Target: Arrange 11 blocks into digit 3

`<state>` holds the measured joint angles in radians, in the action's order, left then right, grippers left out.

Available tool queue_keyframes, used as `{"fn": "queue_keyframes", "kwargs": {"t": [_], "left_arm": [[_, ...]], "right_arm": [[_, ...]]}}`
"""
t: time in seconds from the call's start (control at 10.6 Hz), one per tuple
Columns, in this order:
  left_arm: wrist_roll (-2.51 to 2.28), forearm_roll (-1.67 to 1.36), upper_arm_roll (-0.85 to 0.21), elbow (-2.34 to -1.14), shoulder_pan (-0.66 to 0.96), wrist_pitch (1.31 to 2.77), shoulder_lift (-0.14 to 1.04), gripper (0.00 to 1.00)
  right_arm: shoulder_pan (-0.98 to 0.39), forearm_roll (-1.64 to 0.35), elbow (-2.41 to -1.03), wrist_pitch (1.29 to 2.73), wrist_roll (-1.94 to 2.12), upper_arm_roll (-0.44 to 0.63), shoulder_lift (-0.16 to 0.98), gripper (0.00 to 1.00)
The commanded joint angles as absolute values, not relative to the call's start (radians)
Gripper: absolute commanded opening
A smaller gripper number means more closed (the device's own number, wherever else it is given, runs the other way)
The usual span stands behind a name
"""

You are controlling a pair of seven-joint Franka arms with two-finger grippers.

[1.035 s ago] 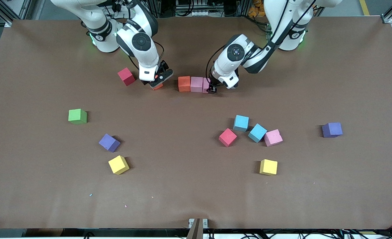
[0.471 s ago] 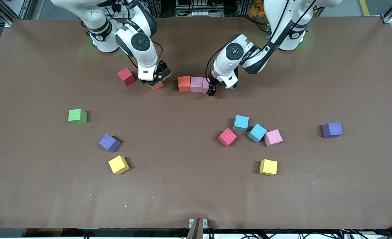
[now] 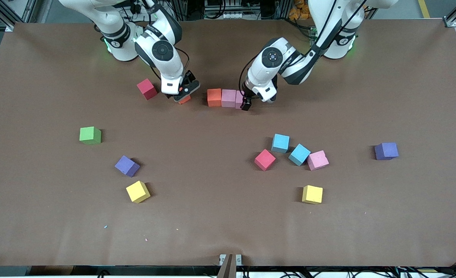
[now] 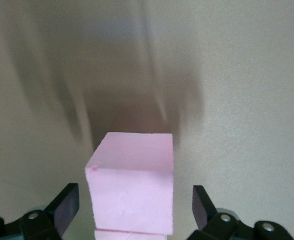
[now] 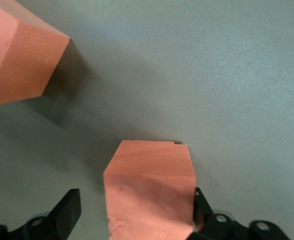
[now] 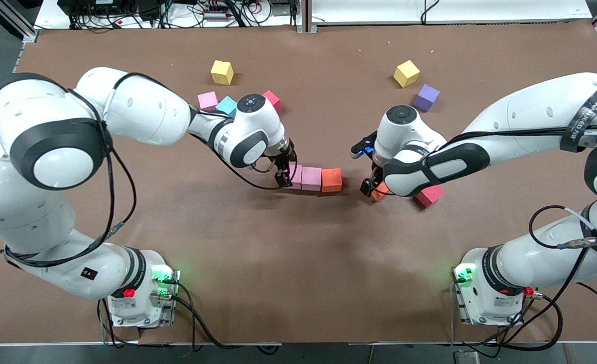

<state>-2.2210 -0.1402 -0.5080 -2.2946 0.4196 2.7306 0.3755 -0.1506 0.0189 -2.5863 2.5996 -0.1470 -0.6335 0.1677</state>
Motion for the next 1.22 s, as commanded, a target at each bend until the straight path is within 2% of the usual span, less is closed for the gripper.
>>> {"fn": "queue_keyframes", "kwargs": {"t": [0.0,0.09,0.38,0.47,0.85,1.13], "left_arm": [[-2.235,-0.121,-0.509,-2.301,0.425,2.657,0.301,1.0],[-2.233,-0.121,-0.509,-2.296,0.425,2.642,0.285,1.0],[-2.223,-0.045,-0.506,-2.275,0.408,2.59,0.249,1.0],[-2.223,-0.005,-0.506,-2.254,0.402,2.55,0.247,1.0],[-2.127,0.138,-0.502,-2.16,0.307,2.476,0.25,1.0],[-1.886,0.14,-0.5,-2.08,0.236,2.393,0.274,1.0]], "right_arm": [[-0.137,-0.002,-2.597,2.62,-0.14,-0.643,0.172,0.69],[-0.137,-0.002,-2.597,2.622,-0.14,-0.643,0.175,0.64],[-0.135,0.0,-2.595,2.625,-0.138,-0.641,0.178,0.26],[-0.13,0.0,-2.594,2.625,-0.138,-0.64,0.175,0.16],[-0.118,-0.003,-2.566,2.619,-0.153,-0.586,0.158,0.02],[-0.115,-0.005,-2.537,2.605,-0.211,-0.554,0.129,0.0]]}}
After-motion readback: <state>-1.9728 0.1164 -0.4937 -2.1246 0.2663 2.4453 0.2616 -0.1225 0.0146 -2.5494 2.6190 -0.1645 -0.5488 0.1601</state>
